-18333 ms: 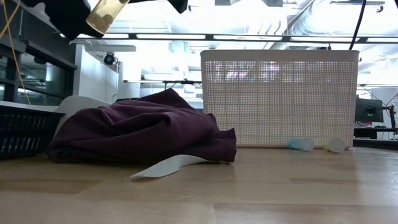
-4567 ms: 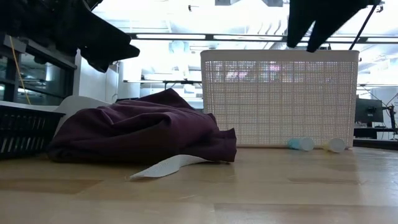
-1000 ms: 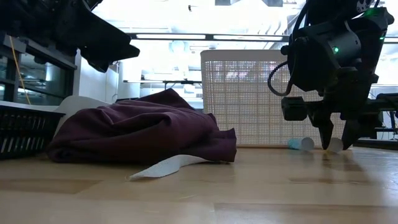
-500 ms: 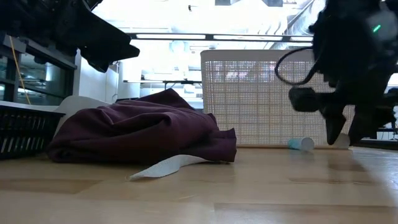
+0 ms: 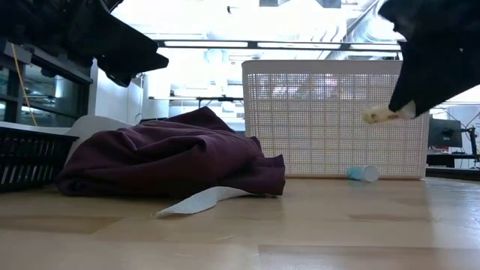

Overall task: Pick & place medical supplies in basket/bin
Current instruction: Put the yellow pill bottle into the black bin

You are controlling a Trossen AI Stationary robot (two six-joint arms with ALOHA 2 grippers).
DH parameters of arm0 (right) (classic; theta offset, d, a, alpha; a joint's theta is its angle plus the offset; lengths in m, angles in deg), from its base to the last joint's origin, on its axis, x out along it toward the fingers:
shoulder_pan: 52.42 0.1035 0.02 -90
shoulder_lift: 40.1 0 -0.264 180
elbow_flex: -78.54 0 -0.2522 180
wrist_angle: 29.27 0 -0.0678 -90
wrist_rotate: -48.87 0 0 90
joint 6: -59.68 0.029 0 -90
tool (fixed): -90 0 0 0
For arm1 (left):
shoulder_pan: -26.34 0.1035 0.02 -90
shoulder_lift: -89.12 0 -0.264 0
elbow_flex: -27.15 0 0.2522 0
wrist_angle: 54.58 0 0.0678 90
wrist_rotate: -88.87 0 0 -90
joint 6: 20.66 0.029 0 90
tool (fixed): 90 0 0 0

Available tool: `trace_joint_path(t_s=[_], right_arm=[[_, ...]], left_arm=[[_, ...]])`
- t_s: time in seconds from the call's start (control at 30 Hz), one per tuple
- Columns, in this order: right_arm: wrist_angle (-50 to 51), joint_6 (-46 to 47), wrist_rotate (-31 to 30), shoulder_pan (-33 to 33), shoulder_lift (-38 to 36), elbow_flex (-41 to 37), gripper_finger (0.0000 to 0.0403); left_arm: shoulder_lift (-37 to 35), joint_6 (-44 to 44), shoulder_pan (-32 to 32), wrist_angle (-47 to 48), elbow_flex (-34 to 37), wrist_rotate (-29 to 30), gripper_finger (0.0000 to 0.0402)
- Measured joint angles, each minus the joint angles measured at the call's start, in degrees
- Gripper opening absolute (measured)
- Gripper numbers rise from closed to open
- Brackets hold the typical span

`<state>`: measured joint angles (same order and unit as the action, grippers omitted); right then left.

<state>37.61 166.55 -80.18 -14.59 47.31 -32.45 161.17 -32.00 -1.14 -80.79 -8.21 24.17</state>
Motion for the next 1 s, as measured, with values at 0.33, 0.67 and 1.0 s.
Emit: trace_joint_path(t_s=[0.33,0.67,1.0], right_arm=[[-16.78,-27.08,2.0,-1.45,-0.92,0.04,0.0105],[-43.44,-60.47,15.8,-11.53,-0.76,0.04,0.0105],[-53.15,-73.67,24.83,-18.17,3.54,0.74,0.0105]], left_arm=[[0.02,0.0,0.0,-0.02,0.0,0.0,0.0159],[0.0,0.0,0.0,-0.02,0.0,0.0,0.0159],[0.0,0.0,0.0,-0.07,0.0,0.0,0.0159]])
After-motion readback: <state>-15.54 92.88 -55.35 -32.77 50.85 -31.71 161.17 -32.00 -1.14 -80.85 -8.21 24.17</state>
